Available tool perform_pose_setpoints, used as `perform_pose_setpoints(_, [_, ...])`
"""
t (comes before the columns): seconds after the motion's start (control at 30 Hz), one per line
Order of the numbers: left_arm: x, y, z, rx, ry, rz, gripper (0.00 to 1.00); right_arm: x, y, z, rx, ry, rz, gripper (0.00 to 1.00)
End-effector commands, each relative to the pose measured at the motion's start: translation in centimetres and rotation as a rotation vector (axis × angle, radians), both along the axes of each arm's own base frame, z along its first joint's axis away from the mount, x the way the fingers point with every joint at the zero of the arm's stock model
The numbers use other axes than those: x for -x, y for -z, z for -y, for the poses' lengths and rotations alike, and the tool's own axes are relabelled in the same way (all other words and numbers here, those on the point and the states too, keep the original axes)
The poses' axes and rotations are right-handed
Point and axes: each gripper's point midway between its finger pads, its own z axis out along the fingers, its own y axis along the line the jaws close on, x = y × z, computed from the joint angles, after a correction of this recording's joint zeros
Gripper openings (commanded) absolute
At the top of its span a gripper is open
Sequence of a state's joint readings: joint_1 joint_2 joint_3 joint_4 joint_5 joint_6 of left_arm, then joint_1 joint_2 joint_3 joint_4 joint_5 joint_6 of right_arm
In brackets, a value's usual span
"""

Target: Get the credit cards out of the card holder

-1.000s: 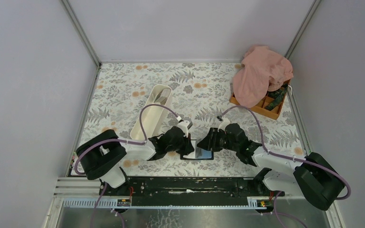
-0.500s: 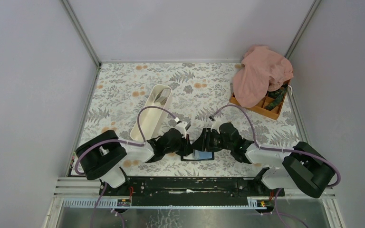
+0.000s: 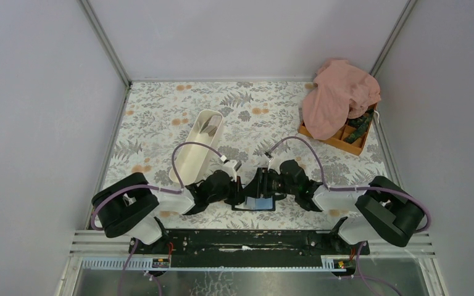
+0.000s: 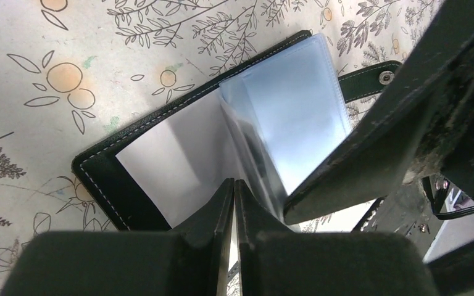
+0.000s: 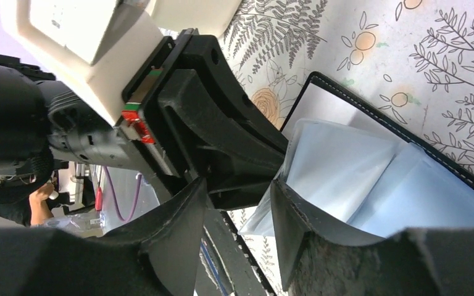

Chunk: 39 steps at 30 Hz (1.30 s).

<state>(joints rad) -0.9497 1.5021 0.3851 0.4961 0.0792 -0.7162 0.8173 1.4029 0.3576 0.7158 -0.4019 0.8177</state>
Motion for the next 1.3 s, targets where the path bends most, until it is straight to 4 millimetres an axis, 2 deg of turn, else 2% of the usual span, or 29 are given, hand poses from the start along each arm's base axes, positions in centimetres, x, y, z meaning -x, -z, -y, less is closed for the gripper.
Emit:
perform_pose_setpoints(0.0, [2.4, 4.4, -3.5, -0.162, -0.011, -0.099, 0.11, -0.6, -2.3, 0.1, -0.014, 0.018, 0.086, 0.51])
perform_pose_setpoints(0.1, [2.5, 4.6, -3.4, -0.161, -0.008, -0.108, 0.11, -1.0, -3.4, 1.1, 0.015, 0.05, 0.134, 0.5])
perform_pose_setpoints(0.23, [2.5, 4.8, -3.1, -0.157, -0.001, -0.114, 0.11, -1.3, -3.5, 2.8, 0.069, 0.116, 0.159, 0.51])
perform_pose_setpoints(0.37, [2.4, 4.5, -3.0, -0.146, -0.002, -0.112, 0.11, -1.5, -1.0, 4.6, 0.172, 0.174, 0.133, 0.51])
perform_pose_setpoints(0.5, [2.2, 3.5, -2.9, -0.149, -0.001, -0.091, 0.11, -1.0, 2.3, 5.3, 0.239, 0.184, 0.063, 0.52])
perform_pose_setpoints(0.63, [2.0, 1.3, -2.5, -0.154, 0.008, -0.041, 0.11, -0.7, 5.0, 5.8, 0.287, 0.2, 0.006, 0.51])
perform_pose_setpoints(0.7, [1.8, 0.2, -3.1, -0.178, -0.004, -0.018, 0.11, -0.7, 5.6, 6.0, 0.3, 0.212, -0.008, 0.39])
perform_pose_setpoints(0.77, [1.4, -0.7, -4.0, -0.225, -0.036, 0.008, 0.11, -0.7, 6.3, 6.3, 0.321, 0.223, -0.018, 0.33])
perform_pose_setpoints(0.87, [0.8, -3.7, -5.0, -0.227, -0.075, 0.068, 0.13, -0.5, 7.0, 6.4, 0.335, 0.218, -0.036, 0.24])
perform_pose_setpoints(1.0, [0.6, -7.1, -5.7, -0.196, -0.099, 0.129, 0.14, -0.3, 7.3, 6.1, 0.332, 0.2, -0.044, 0.23])
perform_pose_setpoints(1.07, [0.7, -7.8, -5.6, -0.168, -0.099, 0.14, 0.15, -0.3, 7.2, 5.9, 0.327, 0.194, -0.044, 0.23])
perform_pose_setpoints(1.17, [1.3, -7.2, -4.5, -0.144, -0.043, 0.117, 0.15, -0.3, 7.1, 5.8, 0.325, 0.187, -0.045, 0.22])
perform_pose_setpoints(1.27, [2.2, -5.4, -3.2, -0.131, 0.014, 0.059, 0.14, -0.2, 6.9, 5.7, 0.316, 0.184, -0.048, 0.23])
